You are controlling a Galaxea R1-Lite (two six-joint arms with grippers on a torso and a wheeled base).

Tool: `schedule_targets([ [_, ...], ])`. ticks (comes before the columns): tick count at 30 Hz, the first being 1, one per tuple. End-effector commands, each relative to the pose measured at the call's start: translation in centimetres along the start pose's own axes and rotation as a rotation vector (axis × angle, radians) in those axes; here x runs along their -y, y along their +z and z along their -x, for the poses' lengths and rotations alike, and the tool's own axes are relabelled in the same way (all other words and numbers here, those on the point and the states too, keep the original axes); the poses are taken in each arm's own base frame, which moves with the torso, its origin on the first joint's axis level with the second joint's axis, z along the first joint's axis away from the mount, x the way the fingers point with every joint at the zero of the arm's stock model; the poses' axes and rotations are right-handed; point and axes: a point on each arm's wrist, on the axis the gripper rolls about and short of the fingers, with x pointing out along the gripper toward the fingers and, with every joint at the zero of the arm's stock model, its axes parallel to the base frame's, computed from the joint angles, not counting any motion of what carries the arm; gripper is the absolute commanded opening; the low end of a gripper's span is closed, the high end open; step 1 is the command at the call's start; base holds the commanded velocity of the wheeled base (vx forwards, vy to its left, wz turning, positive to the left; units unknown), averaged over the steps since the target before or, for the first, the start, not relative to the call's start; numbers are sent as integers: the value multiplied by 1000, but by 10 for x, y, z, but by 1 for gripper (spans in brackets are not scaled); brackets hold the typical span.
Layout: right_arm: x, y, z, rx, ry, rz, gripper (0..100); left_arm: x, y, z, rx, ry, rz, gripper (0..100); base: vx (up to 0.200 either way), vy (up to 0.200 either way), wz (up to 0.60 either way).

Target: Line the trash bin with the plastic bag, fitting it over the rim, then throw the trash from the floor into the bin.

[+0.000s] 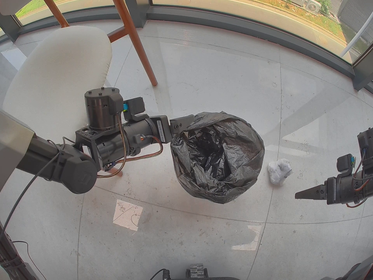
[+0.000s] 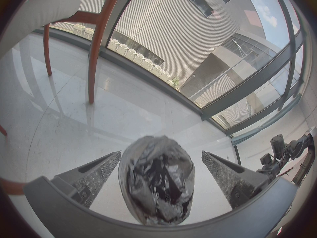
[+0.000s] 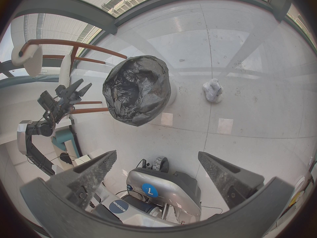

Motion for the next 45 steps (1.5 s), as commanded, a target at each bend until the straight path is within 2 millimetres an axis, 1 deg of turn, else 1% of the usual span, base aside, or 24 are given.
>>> schedule_targets([
  [1, 0, -1, 0, -2, 0, 0, 100, 20, -11, -16, -14, -24, 32, 100, 0, 0, 0],
  [3, 1, -3, -1, -10, -2, -3, 100, 35, -19, -19, -21, -19, 84, 100, 0, 0, 0],
  [6, 2, -4, -2, -14, -3, -5, 100, 57, -29, -20, -53, -62, 160, 100, 0, 0, 0],
  [8, 2, -4, -2, -14, -3, -5, 100, 64, -36, -21, -90, -70, 173, 100, 0, 0, 0],
  [11, 2, -4, -2, -16, -2, -6, 100, 65, -62, -32, -172, -58, 174, 100, 0, 0, 0],
  [14, 2, -4, -2, -17, -4, -6, 100, 62, -84, -42, -225, -41, 175, 100, 0, 0, 0],
  [15, 2, -4, -2, -18, -1, -5, 100, 61, -86, -43, -229, -39, 175, 100, 0, 0, 0],
  [16, 2, -4, -2, -18, -1, -5, 100, 58, -96, -47, -251, -26, 183, 100, 0, 0, 0],
  [19, 2, -4, -2, -17, -2, -6, 100, 55, -105, -54, -267, -17, 200, 100, 0, 0, 0],
  [24, 3, -6, -2, -20, -5, -10, 100, 50, -108, -69, -249, -4, 238, 100, 0, 0, 0],
  [27, 3, -7, -2, -21, -5, -11, 100, 49, -103, -77, -220, -6, 242, 100, 0, 0, 0],
  [29, 3, -8, -2, -24, -6, -12, 100, 43, -101, -81, -205, 10, 244, 100, 0, 0, 0],
  [33, 3, -8, -2, -24, -6, -12, 100, 30, -86, -90, -147, 31, 247, 100, 0, 0, 0],
  [34, 3, -8, -2, -23, -6, -11, 100, 28, -84, -90, -140, 33, 248, 100, 0, 0, 0],
  [35, 3, -7, -2, -21, -5, -11, 100, 19, -79, -91, -124, 49, 249, 100, 0, 0, 0],
  [36, 3, -7, -2, -21, -5, -11, 100, 16, -77, -91, -117, 53, 250, 100, 0, 0, 0],
  [37, 3, -7, -2, -21, -5, -11, 100, 16, -77, -91, -117, 53, 250, 100, 0, 0, 0],
  [38, 4, -8, -2, -24, -7, -13, 100, 10, -76, -92, -111, 64, 252, 100, 0, 0, 0],
  [42, 3, -8, -2, -26, -6, -11, 100, 9, -66, -93, -81, 63, 253, 100, 0, 0, 0],
  [45, 3, -8, -3, -26, -6, -11, 100, 4, -63, -93, -72, 71, 254, 100, 0, 0, 0],
])
